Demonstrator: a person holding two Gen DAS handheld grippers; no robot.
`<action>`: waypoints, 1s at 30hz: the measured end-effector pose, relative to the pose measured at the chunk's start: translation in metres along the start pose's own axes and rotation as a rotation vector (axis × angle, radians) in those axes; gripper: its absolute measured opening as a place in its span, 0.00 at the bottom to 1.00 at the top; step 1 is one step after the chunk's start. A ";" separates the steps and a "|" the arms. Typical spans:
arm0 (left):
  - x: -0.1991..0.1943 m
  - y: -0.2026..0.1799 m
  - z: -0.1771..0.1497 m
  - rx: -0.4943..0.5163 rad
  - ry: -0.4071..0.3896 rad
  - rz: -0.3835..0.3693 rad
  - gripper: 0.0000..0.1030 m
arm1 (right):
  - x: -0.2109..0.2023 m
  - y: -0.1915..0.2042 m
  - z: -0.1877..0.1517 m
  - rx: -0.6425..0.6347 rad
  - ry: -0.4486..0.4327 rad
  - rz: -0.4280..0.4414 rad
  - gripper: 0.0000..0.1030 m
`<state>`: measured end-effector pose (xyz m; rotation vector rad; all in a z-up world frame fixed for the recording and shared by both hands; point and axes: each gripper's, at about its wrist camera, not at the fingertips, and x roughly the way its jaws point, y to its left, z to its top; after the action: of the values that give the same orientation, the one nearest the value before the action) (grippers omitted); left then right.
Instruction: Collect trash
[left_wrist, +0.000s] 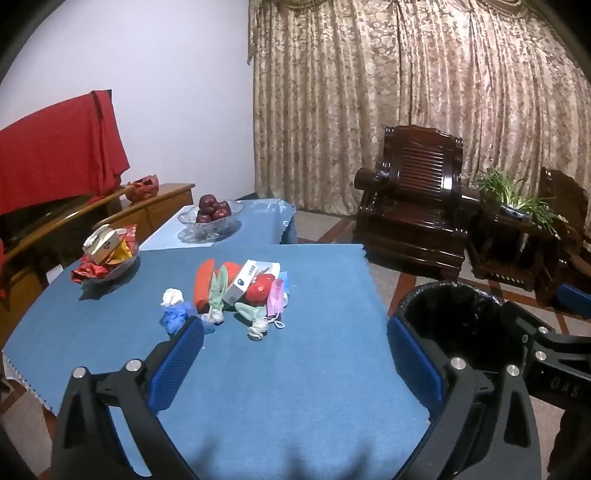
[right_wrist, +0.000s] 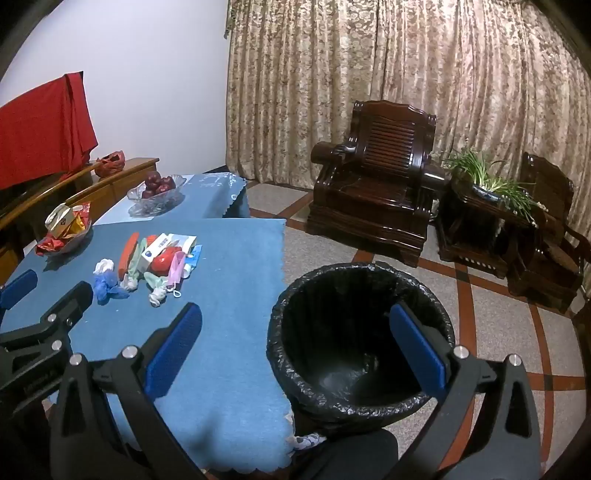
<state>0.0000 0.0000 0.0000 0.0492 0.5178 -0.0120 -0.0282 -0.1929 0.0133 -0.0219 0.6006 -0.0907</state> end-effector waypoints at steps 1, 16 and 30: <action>0.000 0.000 0.000 0.001 0.005 -0.005 0.95 | 0.000 0.000 0.000 0.000 -0.001 0.001 0.95; 0.001 0.005 -0.006 -0.001 0.006 0.005 0.94 | 0.001 0.000 0.000 0.000 0.001 0.000 0.95; 0.001 0.006 -0.005 0.000 0.009 0.004 0.94 | 0.002 0.002 0.001 0.000 0.002 0.001 0.95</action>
<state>-0.0010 0.0059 -0.0045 0.0503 0.5271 -0.0082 -0.0261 -0.1911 0.0133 -0.0216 0.6025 -0.0897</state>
